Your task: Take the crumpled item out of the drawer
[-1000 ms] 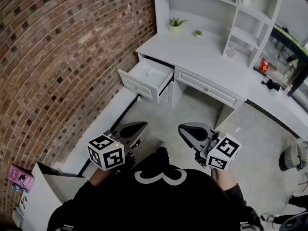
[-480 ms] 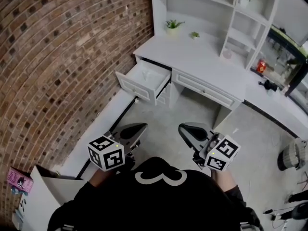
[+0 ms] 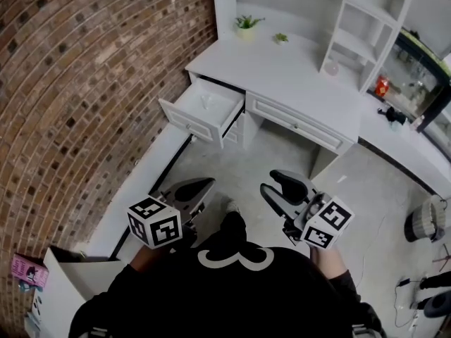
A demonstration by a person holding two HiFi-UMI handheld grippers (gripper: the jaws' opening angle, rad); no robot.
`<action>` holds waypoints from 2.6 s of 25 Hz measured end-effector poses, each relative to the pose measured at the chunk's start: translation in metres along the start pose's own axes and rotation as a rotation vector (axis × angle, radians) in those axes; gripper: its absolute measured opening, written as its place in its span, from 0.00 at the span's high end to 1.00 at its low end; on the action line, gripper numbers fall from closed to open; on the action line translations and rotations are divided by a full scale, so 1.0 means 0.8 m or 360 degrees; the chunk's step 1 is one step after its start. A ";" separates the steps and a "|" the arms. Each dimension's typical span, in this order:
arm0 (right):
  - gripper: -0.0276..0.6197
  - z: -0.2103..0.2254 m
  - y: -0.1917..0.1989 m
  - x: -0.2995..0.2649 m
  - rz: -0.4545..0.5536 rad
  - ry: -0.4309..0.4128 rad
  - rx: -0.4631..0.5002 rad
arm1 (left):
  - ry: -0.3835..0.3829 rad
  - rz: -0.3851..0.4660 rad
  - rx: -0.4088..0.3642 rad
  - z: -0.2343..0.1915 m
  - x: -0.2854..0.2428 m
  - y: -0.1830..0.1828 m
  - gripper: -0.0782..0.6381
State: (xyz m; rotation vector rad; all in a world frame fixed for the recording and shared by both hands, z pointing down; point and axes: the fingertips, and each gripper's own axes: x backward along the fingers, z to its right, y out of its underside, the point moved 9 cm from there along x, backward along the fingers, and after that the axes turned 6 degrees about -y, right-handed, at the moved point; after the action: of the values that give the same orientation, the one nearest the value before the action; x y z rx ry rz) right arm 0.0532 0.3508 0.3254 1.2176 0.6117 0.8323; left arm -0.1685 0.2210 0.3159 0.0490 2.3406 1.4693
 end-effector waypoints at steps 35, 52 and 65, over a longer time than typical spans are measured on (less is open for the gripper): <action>0.50 0.388 -0.003 -0.293 -0.0483 -0.0044 -0.0184 | -0.0368 0.0127 0.0445 -0.353 -0.210 -0.107 0.89; 0.51 0.495 0.077 -0.447 -0.0818 -0.0054 -0.0088 | -0.0609 0.0130 0.0504 -0.427 -0.213 -0.112 0.89; 0.51 0.598 0.218 -0.555 -0.1454 0.0030 0.0060 | -0.0723 0.0080 0.0656 -0.522 -0.238 -0.128 0.89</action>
State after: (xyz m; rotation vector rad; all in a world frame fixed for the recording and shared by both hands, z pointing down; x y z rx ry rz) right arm 0.1398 -0.2583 0.6041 0.8183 1.0816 0.0589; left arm -0.1128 -0.2283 0.4426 0.4977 2.2199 0.8544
